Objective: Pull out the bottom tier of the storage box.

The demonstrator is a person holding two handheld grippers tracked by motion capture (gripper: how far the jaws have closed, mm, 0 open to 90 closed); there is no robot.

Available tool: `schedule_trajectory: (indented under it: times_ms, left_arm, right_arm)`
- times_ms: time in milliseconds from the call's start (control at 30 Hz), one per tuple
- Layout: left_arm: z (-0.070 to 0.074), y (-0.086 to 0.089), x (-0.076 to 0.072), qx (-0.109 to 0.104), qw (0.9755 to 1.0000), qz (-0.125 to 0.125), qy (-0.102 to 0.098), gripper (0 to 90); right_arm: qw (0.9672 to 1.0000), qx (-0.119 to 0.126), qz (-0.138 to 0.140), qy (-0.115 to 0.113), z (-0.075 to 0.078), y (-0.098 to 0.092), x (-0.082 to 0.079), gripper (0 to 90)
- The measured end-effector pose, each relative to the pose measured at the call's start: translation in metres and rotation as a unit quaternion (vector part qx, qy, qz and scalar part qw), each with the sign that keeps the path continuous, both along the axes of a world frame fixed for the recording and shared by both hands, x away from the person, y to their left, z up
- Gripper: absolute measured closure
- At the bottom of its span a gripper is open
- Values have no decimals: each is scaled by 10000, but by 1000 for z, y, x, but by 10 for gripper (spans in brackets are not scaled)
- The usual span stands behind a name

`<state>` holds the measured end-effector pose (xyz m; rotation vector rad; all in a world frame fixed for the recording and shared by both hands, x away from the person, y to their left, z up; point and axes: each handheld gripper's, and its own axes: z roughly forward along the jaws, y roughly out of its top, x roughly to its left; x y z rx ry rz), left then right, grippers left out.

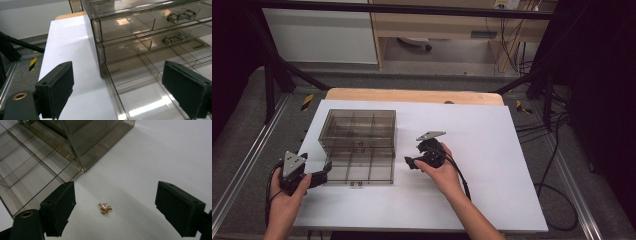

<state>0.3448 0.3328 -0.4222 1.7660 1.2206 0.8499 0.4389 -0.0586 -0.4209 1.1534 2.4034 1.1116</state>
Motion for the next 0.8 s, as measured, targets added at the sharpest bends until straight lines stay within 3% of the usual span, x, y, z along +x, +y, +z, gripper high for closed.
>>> schedule_trajectory:
  times_ms: [167,300,400,467,800]
  left_arm:
    - [0,0,-3,7,10000,-8,-2,105]
    - [-2,-1,1,-8,10000,-24,69,104]
    - [-1,0,1,-62,10000,-10,44,104]
    - [-1,-1,0,-40,10000,-20,49,104]
    - [-1,0,1,-73,10000,-32,43,104]
  right_arm:
    - [9999,98,-39,6,-7,0,-4,179]
    - [9998,-150,137,-77,-13,3,-8,200]
    - [9997,-55,236,-9,-16,4,-11,221]
    - [9994,-178,303,6,-17,7,-14,237]
    - [9982,-166,536,191,-20,13,-17,350]
